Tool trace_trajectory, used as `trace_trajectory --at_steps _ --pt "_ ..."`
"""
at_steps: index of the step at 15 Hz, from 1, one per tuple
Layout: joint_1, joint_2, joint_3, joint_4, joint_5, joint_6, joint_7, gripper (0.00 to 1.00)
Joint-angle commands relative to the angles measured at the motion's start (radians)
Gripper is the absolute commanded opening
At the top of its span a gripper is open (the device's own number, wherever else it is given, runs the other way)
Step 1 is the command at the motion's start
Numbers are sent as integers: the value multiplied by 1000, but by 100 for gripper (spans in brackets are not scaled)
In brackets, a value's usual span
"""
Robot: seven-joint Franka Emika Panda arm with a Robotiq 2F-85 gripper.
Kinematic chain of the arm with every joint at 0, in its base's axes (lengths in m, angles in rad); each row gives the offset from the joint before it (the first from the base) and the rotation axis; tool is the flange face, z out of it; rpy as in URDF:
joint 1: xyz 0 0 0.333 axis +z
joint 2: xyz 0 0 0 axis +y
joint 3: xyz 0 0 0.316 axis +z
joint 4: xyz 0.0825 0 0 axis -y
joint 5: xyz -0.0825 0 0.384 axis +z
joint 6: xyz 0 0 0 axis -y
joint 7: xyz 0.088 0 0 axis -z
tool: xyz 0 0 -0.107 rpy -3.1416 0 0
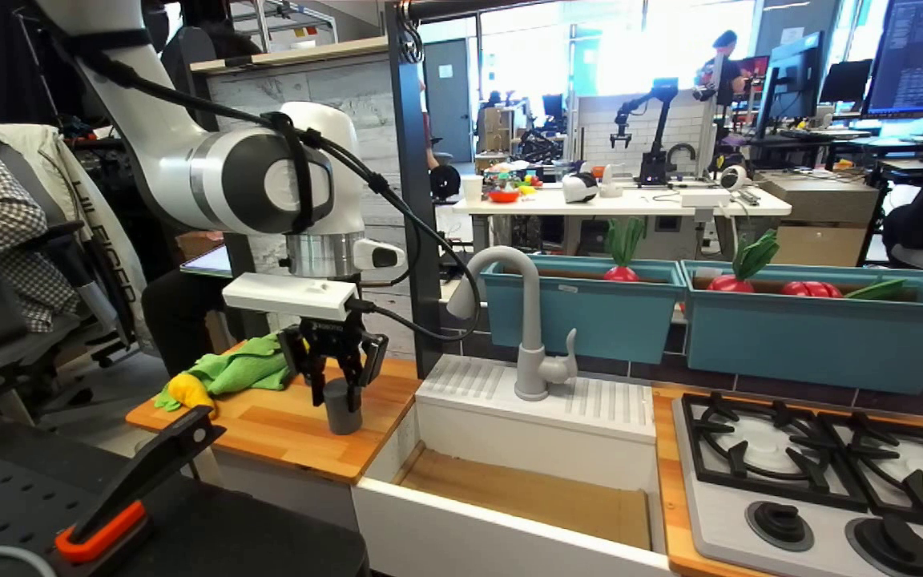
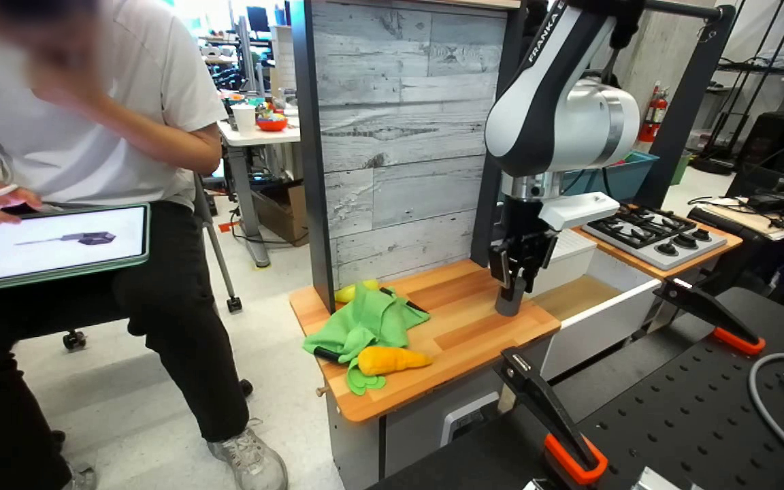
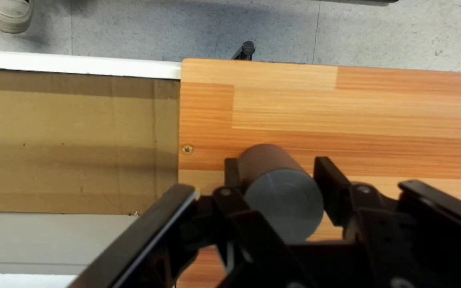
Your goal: Move the grey object
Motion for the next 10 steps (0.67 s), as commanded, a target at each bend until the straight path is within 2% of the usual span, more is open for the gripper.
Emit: trace_trajectory --at_steps 1,5,10 --pt "15 16 -16 32 -33 -22 20 20" --pt "15 0 -12 24 -32 -22 17 14" --pt "37 -52 -5 -1 -36 -19 19 14"
